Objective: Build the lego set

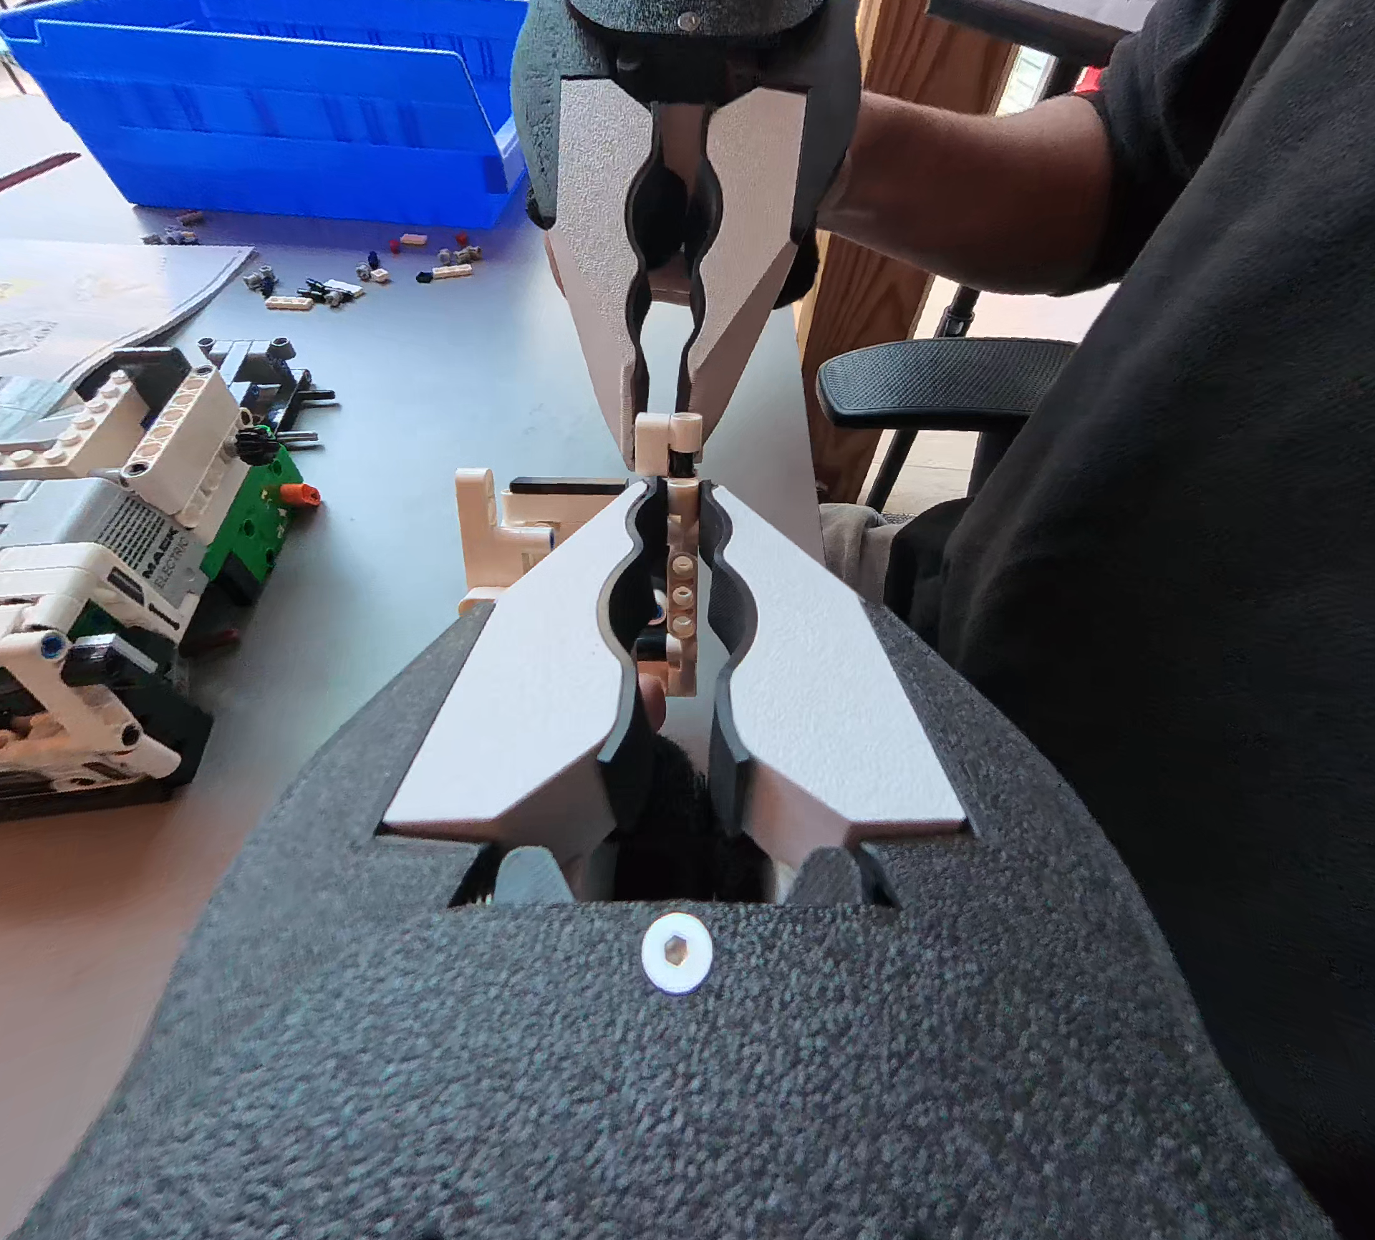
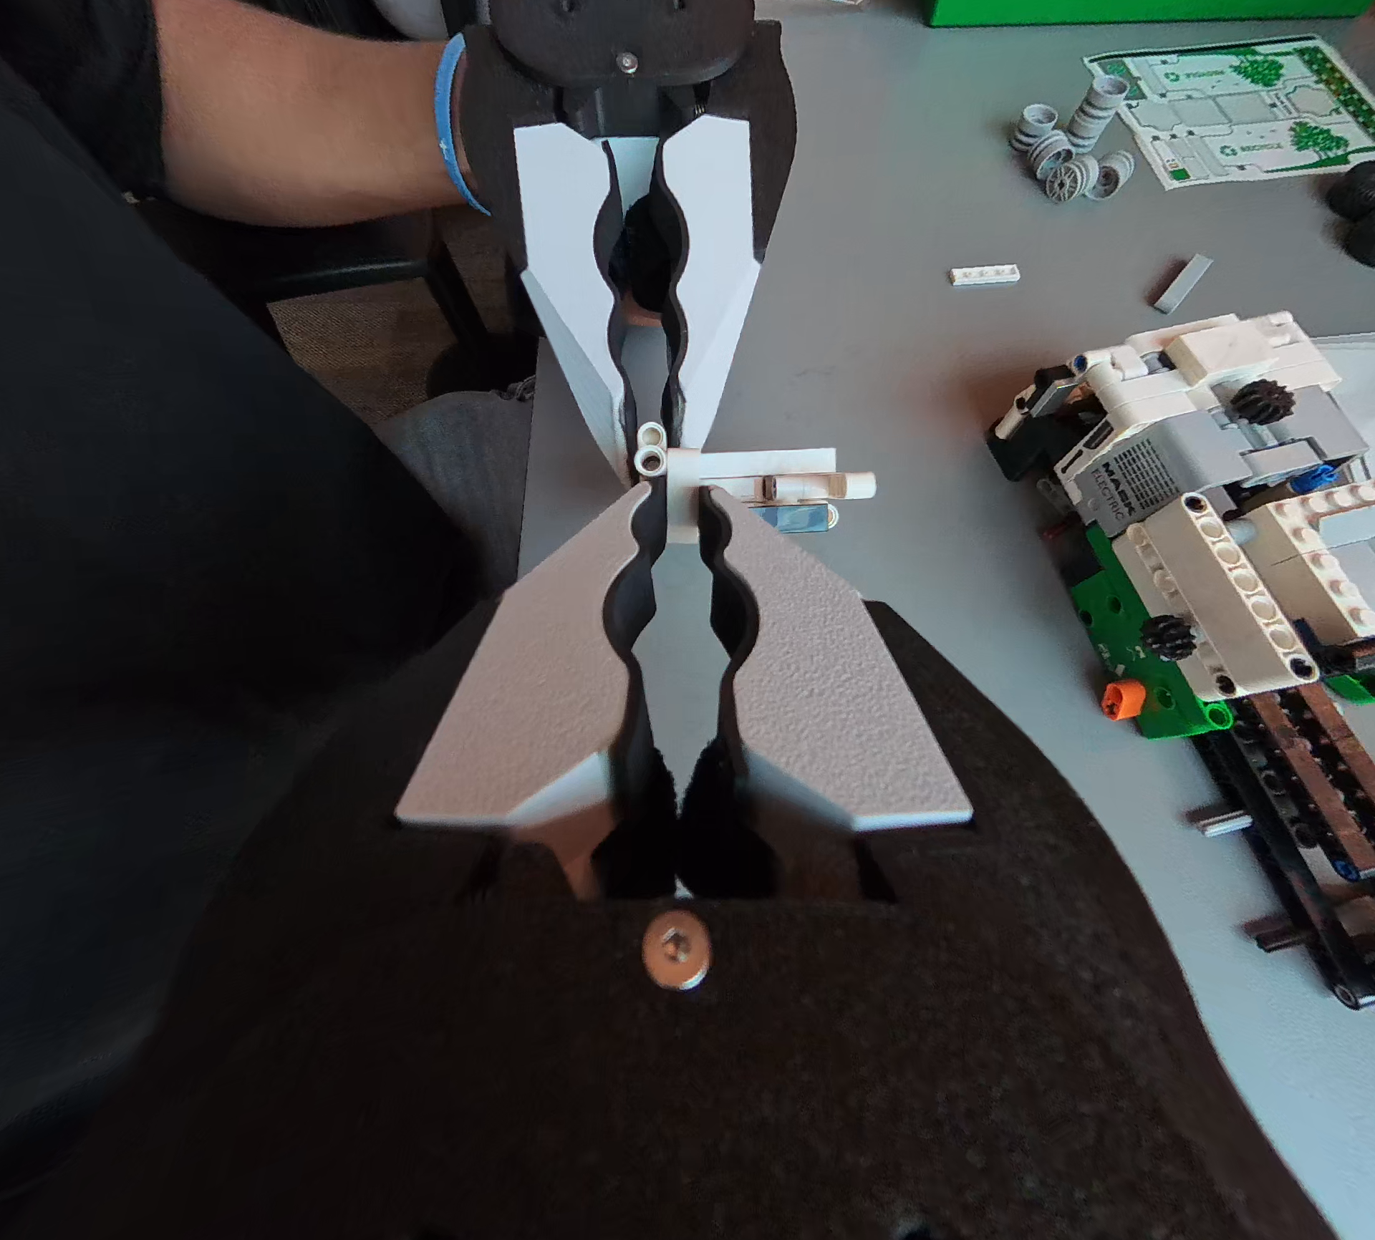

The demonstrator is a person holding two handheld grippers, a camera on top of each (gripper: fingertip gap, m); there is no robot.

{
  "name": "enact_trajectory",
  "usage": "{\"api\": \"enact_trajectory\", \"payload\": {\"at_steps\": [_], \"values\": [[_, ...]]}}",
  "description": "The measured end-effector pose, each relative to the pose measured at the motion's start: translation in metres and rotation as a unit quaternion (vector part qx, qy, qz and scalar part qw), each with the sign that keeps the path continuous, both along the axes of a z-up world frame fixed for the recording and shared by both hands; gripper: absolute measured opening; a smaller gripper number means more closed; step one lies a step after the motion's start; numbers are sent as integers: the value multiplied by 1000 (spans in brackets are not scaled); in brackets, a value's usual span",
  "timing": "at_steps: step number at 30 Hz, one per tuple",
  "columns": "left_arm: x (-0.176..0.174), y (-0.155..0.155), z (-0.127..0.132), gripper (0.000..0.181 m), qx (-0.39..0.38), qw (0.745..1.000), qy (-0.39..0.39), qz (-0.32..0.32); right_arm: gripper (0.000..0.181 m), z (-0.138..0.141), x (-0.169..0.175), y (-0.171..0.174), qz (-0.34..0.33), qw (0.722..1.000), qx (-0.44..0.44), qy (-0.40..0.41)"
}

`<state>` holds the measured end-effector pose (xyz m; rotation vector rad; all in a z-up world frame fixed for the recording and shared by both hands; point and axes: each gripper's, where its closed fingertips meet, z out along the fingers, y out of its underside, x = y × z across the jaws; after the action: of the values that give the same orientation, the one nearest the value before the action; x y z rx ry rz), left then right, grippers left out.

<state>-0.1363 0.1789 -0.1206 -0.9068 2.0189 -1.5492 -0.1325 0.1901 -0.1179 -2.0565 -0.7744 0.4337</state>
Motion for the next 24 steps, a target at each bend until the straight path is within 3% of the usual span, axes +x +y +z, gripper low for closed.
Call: {"api": "enact_trajectory", "payload": {"at_steps": [9,17,24], "values": [[1,2,10,6,-50,999,7,-2,7,8,0,2,12,995,-67,76],[7,11,39,6,-135,990,-40,13,11,36,7,13,43,990,-132,15],[3,15,53,6,-174,982,-67,14,8,51,2,18,51,990,-131,-2]]}}
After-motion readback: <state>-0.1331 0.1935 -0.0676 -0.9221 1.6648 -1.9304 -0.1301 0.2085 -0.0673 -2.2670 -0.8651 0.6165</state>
